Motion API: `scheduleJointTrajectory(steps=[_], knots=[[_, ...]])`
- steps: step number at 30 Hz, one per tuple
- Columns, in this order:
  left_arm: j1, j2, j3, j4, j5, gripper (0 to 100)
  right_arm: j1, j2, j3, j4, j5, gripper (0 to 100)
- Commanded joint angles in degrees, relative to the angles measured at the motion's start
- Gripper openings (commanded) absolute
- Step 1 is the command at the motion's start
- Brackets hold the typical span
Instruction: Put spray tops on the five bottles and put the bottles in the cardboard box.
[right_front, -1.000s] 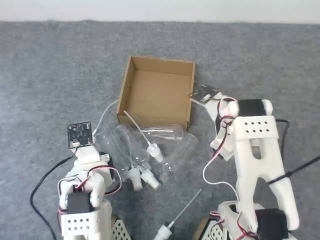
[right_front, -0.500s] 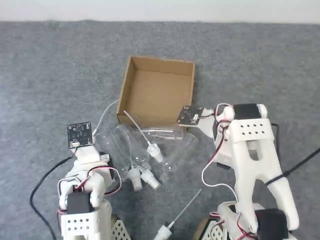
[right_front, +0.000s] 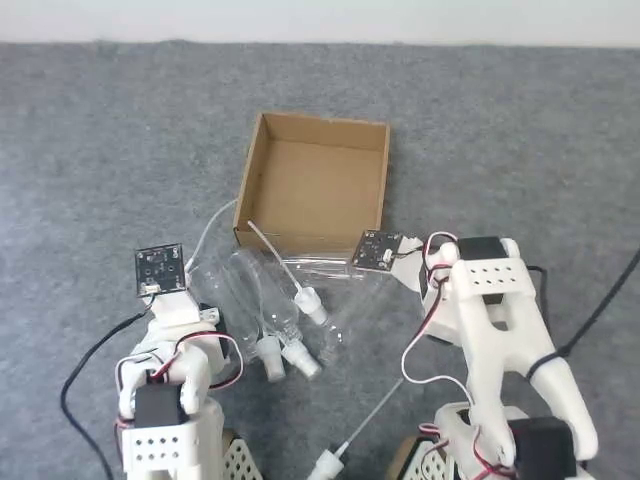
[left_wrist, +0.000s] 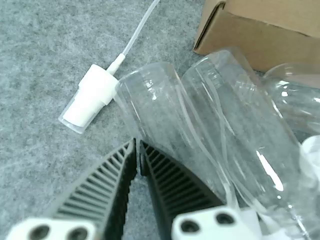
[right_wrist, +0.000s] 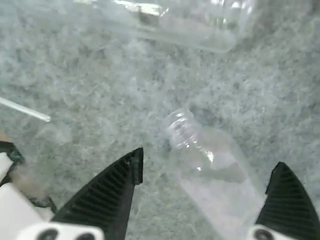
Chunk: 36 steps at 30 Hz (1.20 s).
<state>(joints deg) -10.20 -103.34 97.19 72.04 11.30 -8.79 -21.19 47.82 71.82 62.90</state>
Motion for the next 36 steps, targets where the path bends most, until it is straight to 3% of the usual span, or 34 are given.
scheduleJointTrajectory(steps=[1, 17, 26, 30, 36], knots=[[-0.09, -1.05, -0.66, 0.26, 0.09, 1, 1.01, 0.66, -0.44, -1.45, 0.88, 35.9], [-0.09, -1.05, -0.66, 0.26, 0.09, 1, 3.82, 0.75, 7.12, -13.05, 0.79, 35.5], [-0.09, -1.05, -0.66, 0.26, 0.09, 1, 3.74, 0.75, 7.74, -16.57, 0.62, 13.6], [-0.09, -1.05, -0.66, 0.26, 0.09, 1, 3.30, 0.57, 7.38, -17.10, 0.26, 12.1], [-0.09, -1.05, -0.66, 0.26, 0.09, 1, 3.21, 0.57, 3.16, -18.51, -11.25, 12.0]])
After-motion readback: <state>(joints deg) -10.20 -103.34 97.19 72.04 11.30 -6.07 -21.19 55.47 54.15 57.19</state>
